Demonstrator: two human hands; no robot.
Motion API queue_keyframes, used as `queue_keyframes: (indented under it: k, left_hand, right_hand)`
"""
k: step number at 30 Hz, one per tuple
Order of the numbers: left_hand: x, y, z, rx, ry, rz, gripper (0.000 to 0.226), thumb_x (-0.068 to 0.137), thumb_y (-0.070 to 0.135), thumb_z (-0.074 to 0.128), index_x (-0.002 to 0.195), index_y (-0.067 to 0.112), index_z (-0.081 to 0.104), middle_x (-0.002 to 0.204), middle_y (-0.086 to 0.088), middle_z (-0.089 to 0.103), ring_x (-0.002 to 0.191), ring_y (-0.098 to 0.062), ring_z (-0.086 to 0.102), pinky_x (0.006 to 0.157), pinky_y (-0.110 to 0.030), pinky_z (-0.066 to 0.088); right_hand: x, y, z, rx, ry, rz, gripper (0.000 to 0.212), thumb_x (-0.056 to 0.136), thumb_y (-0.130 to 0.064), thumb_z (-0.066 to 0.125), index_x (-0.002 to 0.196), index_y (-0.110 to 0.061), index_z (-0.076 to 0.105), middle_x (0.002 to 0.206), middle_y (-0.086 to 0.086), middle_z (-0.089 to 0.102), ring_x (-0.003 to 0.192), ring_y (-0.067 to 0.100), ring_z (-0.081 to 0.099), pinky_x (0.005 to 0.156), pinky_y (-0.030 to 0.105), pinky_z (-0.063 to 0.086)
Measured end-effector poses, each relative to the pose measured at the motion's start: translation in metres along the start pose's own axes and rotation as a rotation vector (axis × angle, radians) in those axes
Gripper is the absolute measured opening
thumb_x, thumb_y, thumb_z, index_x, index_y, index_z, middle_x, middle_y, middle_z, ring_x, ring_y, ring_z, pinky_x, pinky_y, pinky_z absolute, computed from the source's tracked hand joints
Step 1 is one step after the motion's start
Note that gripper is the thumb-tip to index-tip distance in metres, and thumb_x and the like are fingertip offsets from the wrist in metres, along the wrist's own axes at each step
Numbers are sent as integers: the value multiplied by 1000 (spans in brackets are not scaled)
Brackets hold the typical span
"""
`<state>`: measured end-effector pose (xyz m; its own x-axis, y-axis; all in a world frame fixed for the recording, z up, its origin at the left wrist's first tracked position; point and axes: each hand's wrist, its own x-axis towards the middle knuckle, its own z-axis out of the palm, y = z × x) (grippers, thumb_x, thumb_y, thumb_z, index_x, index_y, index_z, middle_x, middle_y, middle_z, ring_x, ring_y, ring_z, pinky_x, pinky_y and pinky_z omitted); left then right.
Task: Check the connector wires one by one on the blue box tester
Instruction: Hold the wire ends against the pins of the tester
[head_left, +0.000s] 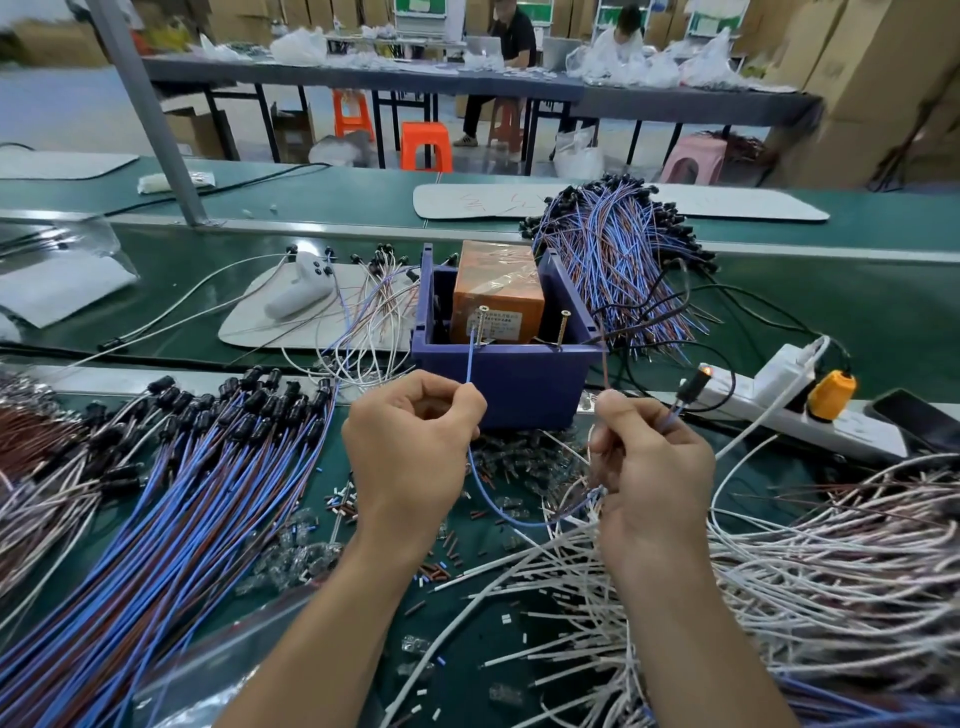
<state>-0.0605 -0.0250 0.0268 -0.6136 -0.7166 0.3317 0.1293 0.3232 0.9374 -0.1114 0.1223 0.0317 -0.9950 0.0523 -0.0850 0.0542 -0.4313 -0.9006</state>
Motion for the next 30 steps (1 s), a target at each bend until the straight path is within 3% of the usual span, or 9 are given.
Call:
queue_keyframes:
  k: [3, 6, 9, 12, 16, 19, 23, 27, 30]
  left_hand:
    - [-4, 1, 3, -58, -37, -14, 11, 76, 34, 72, 67, 28, 75, 53, 6, 67, 43, -7, 57, 47, -16, 42]
    - [-5, 3, 6, -263, -171, -192, 9, 76, 28, 77, 68, 23, 77, 50, 1, 61, 43, -10, 49, 46, -19, 41]
    - [-5, 8, 4, -487, -405, -389, 13, 71, 28, 84, 81, 19, 83, 53, -2, 59, 47, -10, 48, 47, -17, 41]
    - [-2, 16, -2, -503, -533, -421, 19, 71, 32, 75, 83, 21, 84, 56, 2, 61, 49, -5, 52, 49, -14, 45]
    - [2, 32, -12, -316, -453, -347, 34, 95, 35, 67, 64, 24, 76, 51, 0, 55, 44, -11, 46, 44, -19, 39]
    - [3, 41, -22, -198, -275, -351, 52, 106, 33, 53, 56, 20, 59, 47, 1, 54, 42, -12, 43, 43, -23, 38]
    - [-5, 47, -44, 444, -170, -27, 57, 100, 41, 51, 51, 11, 50, 42, 2, 50, 46, -19, 48, 52, -33, 34]
    - [-18, 60, -58, 661, -229, 176, 56, 98, 46, 52, 53, 13, 55, 45, -2, 52, 48, -20, 52, 50, -31, 35]
    - [-20, 64, -60, 555, -438, 138, 46, 95, 44, 65, 65, 10, 70, 48, -10, 59, 36, -14, 45, 41, -27, 40]
  right_hand:
    - [-6, -2, 2, -40, -174, 29, 39, 88, 0, 69, 54, -19, 66, 49, 4, 52, 42, 12, 39, 41, 18, 30]
    - [-13, -1, 6, -116, -346, 74, 36, 86, 2, 70, 56, -17, 65, 46, 4, 50, 37, 8, 37, 39, 17, 29]
    - [-17, 0, 10, -198, -393, 112, 35, 87, 0, 71, 56, -17, 67, 48, 6, 53, 39, 9, 41, 41, 18, 29]
    - [-21, -5, 15, -254, -437, 141, 33, 90, -3, 70, 60, -16, 67, 56, 10, 59, 45, 12, 46, 43, 20, 33]
    - [-30, -23, 15, -160, -452, 219, 20, 97, -9, 62, 79, -7, 72, 65, 10, 64, 43, 9, 40, 43, 16, 27]
    - [-36, -43, 1, 12, -381, 275, 31, 102, -13, 51, 89, -1, 76, 75, 16, 69, 46, 12, 42, 49, 24, 31]
    - [-47, -76, -39, 116, -255, 222, 41, 105, -16, 43, 86, 3, 74, 74, 19, 68, 50, 17, 54, 47, 23, 43]
    - [-63, -103, -95, -123, -131, 93, 37, 108, -17, 40, 96, 3, 69, 84, 21, 75, 73, 29, 74, 63, 32, 62]
    - [-75, -121, -136, -292, 55, -4, 35, 108, -14, 44, 87, -2, 69, 70, 13, 74, 57, 20, 71, 51, 23, 57]
